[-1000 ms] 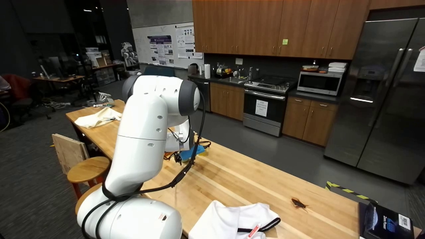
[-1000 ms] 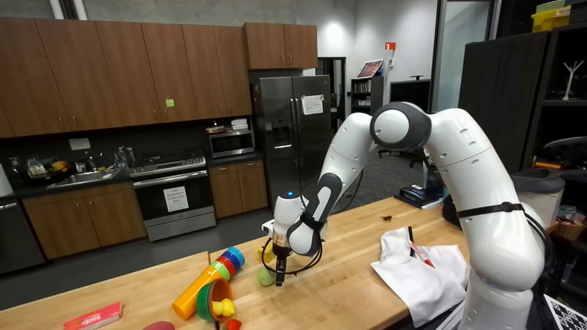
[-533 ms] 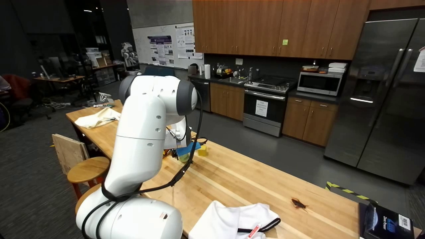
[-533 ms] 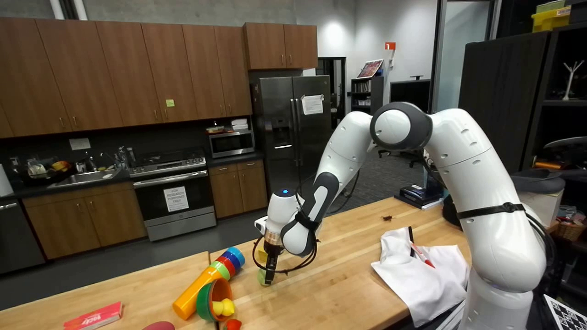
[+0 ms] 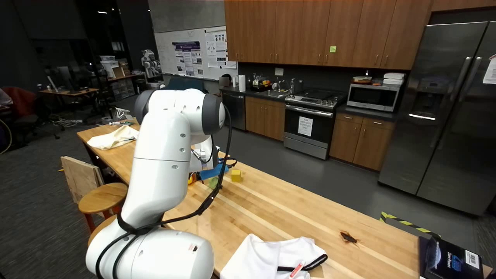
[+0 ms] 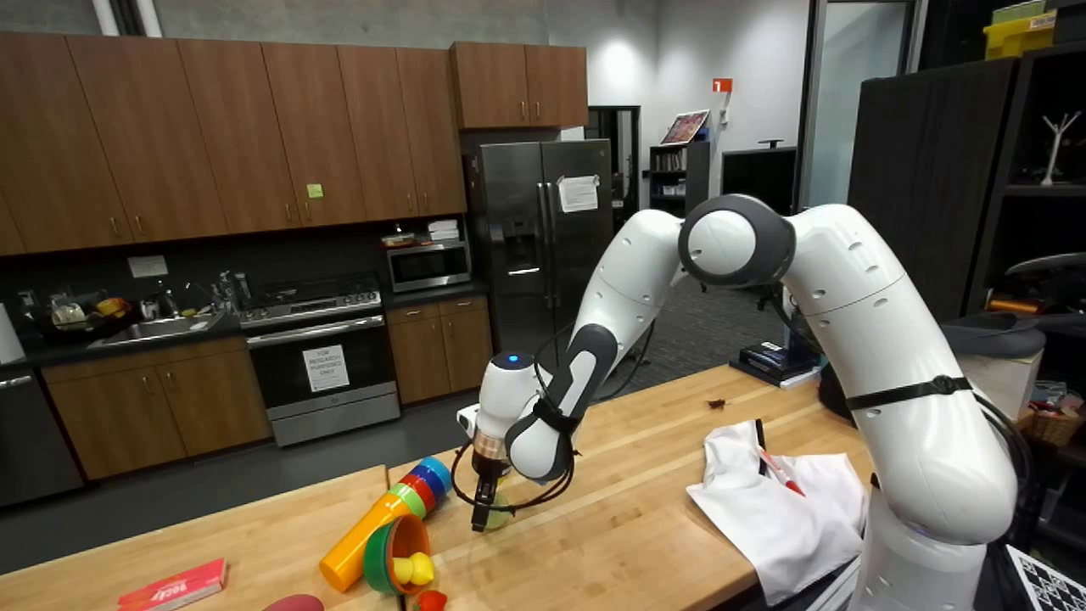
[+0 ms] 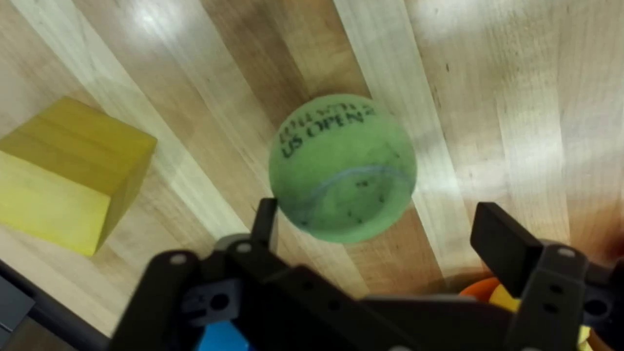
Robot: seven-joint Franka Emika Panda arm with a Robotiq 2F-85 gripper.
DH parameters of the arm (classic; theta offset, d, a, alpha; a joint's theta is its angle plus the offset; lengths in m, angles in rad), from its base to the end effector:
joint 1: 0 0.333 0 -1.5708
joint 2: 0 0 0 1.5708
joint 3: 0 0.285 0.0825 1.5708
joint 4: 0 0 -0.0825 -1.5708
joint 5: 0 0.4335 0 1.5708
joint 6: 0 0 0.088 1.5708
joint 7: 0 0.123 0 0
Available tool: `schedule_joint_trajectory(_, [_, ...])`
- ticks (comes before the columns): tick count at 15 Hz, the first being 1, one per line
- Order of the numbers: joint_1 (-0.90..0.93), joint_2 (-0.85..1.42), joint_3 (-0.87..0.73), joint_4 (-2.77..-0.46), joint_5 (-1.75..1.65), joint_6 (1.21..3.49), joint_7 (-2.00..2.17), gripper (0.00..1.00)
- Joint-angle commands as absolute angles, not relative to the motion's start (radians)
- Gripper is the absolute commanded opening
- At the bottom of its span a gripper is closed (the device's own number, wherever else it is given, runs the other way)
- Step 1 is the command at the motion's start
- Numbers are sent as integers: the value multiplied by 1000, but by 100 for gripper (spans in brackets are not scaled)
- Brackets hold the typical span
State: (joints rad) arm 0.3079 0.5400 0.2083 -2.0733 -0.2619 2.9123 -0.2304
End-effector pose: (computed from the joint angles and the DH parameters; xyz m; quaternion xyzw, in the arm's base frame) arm 0.5370 0.3275 0.1184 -0.8788 -0.4501 -0.1569 0.0236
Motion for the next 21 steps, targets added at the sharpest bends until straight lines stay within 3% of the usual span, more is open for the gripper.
schedule_joint_trajectory(1, [350, 572, 161, -2036, -290, 2926, -192, 100])
schedule_joint_trajectory(3, [379, 579, 120, -2036, -317, 2953, -175, 74])
schedule_joint_trajectory(7, [419, 581, 37, -2051, -360, 2967, -132, 45])
schedule_joint_trajectory(8, [433, 568, 10, -2061, -371, 2958, -116, 42])
schedule_joint_trajectory(12, [502, 536, -136, -2109, -461, 2943, -37, 42])
schedule_joint_trajectory(21, [279, 415, -169, -2349, -457, 2976, -92, 42])
